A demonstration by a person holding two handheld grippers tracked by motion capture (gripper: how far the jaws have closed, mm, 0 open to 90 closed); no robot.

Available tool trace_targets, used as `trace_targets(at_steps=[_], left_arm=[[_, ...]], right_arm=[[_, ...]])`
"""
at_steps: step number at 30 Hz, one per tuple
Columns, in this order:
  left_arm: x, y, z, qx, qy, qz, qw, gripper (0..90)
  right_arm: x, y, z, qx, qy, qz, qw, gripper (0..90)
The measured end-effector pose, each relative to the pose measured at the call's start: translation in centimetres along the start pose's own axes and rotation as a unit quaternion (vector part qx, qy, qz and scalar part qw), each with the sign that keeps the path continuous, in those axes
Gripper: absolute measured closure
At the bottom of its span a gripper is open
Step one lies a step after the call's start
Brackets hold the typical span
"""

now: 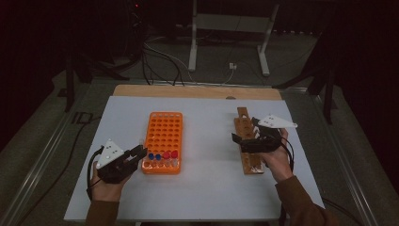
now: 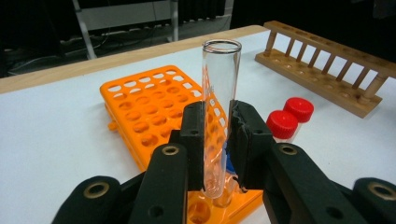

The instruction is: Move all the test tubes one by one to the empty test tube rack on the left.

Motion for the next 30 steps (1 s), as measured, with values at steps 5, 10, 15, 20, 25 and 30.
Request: trace_targets(at_steps=[5,10,15,20,25,30], left_arm=[[-0.3,0.1,0.1,-0.001,-0.001,0.000,1.0000,76.7],[-0.6,0.2,0.2,-0.001,-0.003,0.000,1.0000,76.7],[-1.1,0.2,0.3,0.000,-0.009,0.001,1.0000,76.7],[-1.5,0.3,0.7,0.000,-0.018,0.005,0.9998,76.7],[-2.1,0.3,1.2,0.005,-0.027,0.008,0.9996,76.7],[-2.5,0.1,1.5,0.006,-0.023,0.007,0.9997,76.7]], right_arm=[[-0.1,0.1,-0.2,-0.001,0.002,0.001,1.0000,0.0],[-0.3,0.3,-0.3,-0.002,0.002,0.005,1.0000,0.0],[-0.5,0.5,-0.4,-0.003,0.004,0.006,1.0000,0.0],[-0.7,0.6,-0.6,-0.004,0.005,0.007,1.0000,0.0],[-0.8,0.7,-0.6,-0.005,0.005,0.009,0.9999,0.0],[-0.9,0.7,-0.6,-0.003,0.007,0.009,0.9999,0.0]])
Point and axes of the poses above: each handheld gripper's, and its own axes: z roughly forward along the jaws, x roughly out of its top, y roughly to its right, the point moved 5 cm from there along z, roughly forward along the jaws, and after that the axes turned 13 degrees about -y, right-handed, at the moved point
